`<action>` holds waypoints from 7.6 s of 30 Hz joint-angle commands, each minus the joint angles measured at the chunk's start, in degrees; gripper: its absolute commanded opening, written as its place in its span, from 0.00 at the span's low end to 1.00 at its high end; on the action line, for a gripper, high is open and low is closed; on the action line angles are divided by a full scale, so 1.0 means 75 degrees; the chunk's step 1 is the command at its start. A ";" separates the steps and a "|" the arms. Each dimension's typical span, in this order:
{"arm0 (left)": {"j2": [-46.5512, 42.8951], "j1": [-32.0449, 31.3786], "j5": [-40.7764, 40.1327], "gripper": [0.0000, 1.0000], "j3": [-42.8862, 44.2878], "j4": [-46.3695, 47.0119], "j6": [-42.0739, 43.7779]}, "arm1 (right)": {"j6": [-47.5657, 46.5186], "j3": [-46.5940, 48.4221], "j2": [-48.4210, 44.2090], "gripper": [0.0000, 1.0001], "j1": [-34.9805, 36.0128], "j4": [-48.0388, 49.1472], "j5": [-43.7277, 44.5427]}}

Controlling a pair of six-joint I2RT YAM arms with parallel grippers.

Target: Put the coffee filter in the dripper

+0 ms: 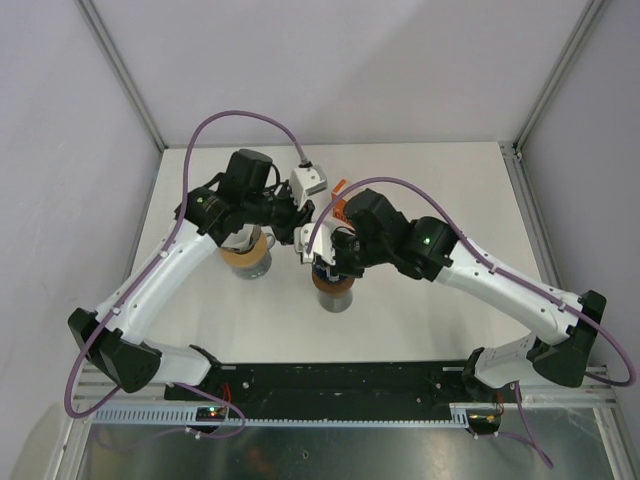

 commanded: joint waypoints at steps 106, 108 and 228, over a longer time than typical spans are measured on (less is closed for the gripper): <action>-0.0695 0.2499 0.0650 0.92 -0.0780 0.0493 0.0076 | 0.3028 0.1870 0.2289 0.00 -0.0146 -0.1722 0.1598; -0.0702 0.2500 0.0687 0.92 -0.0792 0.0494 0.0061 | 0.3037 0.1825 0.2470 0.00 -0.0131 -0.1752 0.1683; -0.1907 -0.1256 0.0898 0.77 -0.2805 0.0578 0.5326 | 0.3774 0.0827 0.3461 0.00 -0.0658 -0.0364 0.1241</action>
